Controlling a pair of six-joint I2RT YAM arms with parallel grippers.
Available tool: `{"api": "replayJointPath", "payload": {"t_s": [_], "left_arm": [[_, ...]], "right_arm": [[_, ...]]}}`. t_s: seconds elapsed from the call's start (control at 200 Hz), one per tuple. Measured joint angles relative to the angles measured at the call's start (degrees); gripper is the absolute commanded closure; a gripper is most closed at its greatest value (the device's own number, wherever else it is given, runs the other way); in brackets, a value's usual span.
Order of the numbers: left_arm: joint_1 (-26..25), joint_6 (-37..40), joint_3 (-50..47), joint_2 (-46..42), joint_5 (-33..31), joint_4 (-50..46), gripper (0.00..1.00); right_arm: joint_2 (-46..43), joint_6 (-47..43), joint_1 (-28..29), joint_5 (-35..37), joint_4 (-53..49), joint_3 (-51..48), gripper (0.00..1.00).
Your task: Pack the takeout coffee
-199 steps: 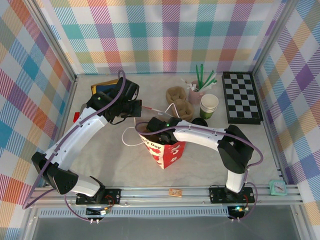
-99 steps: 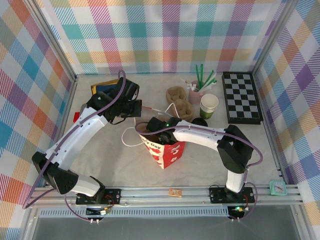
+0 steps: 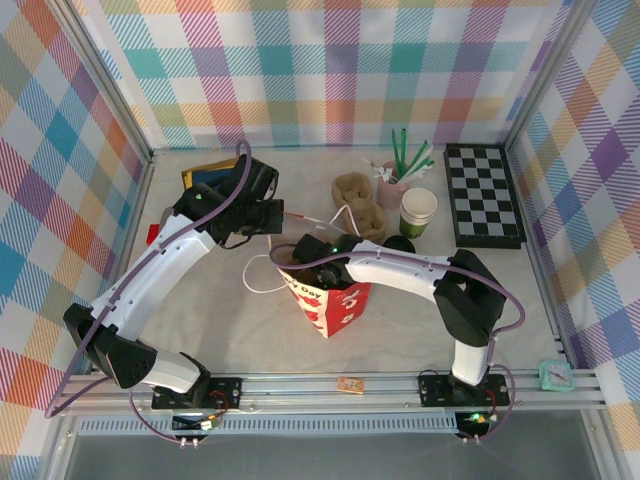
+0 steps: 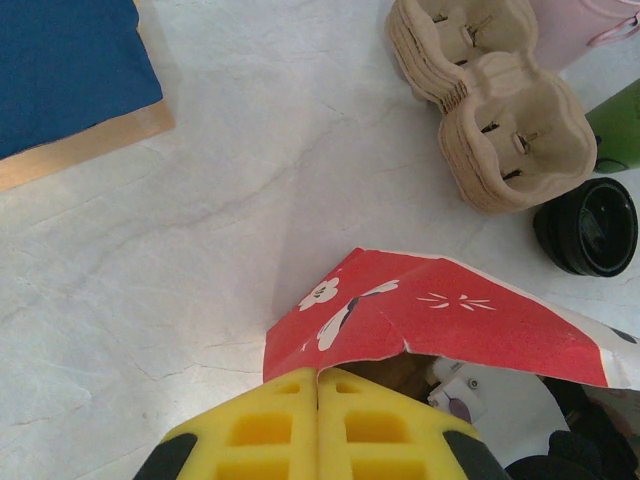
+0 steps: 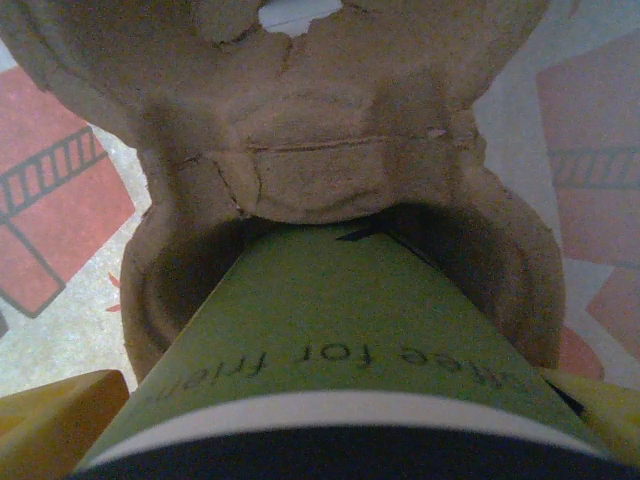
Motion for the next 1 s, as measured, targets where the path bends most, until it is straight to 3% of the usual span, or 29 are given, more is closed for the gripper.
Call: {"api": "replayJointPath", "payload": {"t_s": [1.001], "left_arm": [[0.02,0.0,0.0,1.07,-0.24,0.04,1.0]], "right_arm": [[-0.39,-1.29,-0.33,0.87,-6.8,3.61,0.01]]}}
